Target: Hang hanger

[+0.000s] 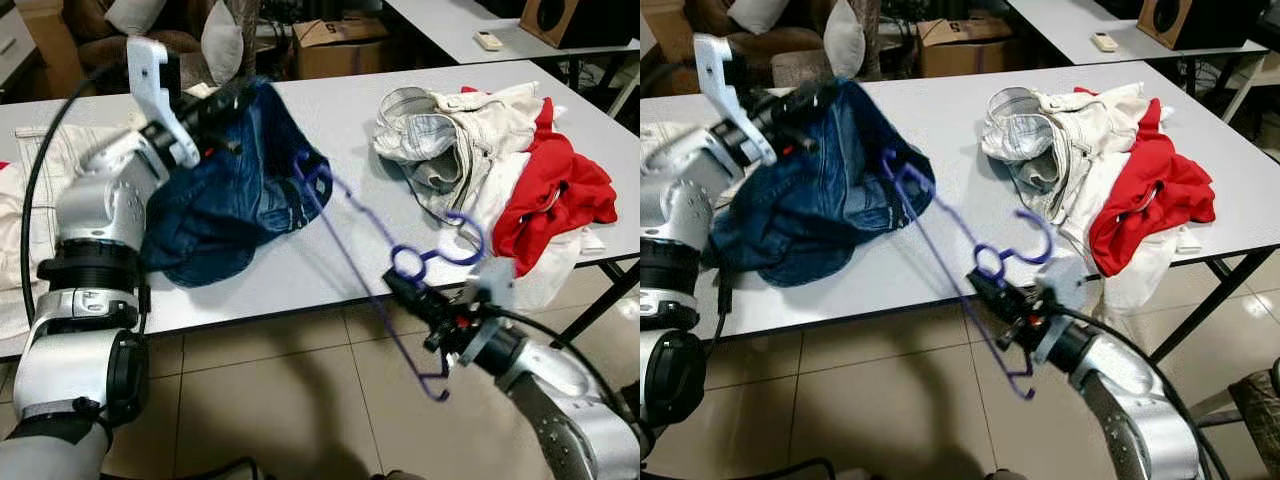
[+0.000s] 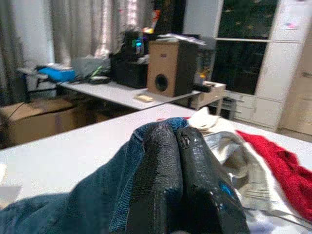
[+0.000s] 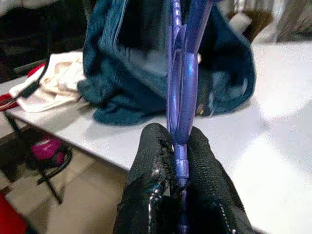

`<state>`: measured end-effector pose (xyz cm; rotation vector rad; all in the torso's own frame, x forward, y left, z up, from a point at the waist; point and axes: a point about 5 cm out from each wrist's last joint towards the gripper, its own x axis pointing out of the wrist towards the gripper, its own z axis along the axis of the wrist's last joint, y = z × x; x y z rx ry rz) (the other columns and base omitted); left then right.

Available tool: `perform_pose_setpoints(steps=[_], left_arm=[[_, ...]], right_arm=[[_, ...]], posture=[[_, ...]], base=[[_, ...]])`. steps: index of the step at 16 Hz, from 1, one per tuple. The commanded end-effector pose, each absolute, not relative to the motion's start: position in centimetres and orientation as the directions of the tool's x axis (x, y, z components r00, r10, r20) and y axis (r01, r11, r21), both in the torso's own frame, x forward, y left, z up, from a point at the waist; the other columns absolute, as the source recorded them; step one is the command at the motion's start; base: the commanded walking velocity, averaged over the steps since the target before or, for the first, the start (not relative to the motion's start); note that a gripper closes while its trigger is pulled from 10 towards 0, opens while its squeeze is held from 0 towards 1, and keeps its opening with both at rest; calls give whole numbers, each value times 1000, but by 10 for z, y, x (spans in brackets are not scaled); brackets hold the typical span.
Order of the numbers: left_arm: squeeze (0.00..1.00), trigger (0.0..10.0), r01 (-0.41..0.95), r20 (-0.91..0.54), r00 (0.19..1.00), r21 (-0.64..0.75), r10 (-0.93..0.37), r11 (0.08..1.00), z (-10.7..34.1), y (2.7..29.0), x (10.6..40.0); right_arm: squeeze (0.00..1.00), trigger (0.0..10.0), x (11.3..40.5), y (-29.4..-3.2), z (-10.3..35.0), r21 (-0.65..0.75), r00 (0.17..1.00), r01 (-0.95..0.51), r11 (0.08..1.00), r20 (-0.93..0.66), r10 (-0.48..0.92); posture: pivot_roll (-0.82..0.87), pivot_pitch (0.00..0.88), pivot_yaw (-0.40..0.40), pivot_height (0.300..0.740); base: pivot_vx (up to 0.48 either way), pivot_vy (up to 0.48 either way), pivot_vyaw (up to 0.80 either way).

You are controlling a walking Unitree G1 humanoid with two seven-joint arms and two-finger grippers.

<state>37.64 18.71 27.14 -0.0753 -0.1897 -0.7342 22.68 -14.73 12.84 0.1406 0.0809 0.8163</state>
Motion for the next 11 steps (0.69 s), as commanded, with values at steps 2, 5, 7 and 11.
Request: perform_pose_setpoints(steps=[2, 5, 7, 11], left_arm=[[0, 0, 829, 91, 542, 106, -835, 549, 274, 170, 352], [0, 0, 881, 2, 462, 114, -887, 459, 259, 162, 336], [0, 0, 885, -21, 457, 115, -889, 452, 256, 160, 330], [0, 0, 833, -50, 545, 146, -837, 534, 258, 172, 330]], right_arm=[[0, 10000, 246, -146, 115, 141, 730, -654, 743, -140, 669], [0, 10000, 266, -139, 115, 200, 736, -633, 748, -145, 662], [0, 10000, 281, -136, 118, 284, 736, -614, 736, -129, 664], [0, 10000, 296, -131, 127, 433, 743, -589, 682, -43, 668]], posture=[[-115, 0, 36, 740], [-105, 0, 39, 740], [-97, 0, 35, 740], [-74, 0, 23, 740]], base=[[0, 0, 0], [0, 0, 0], [0, 0, 0], [0, 0, 0]])
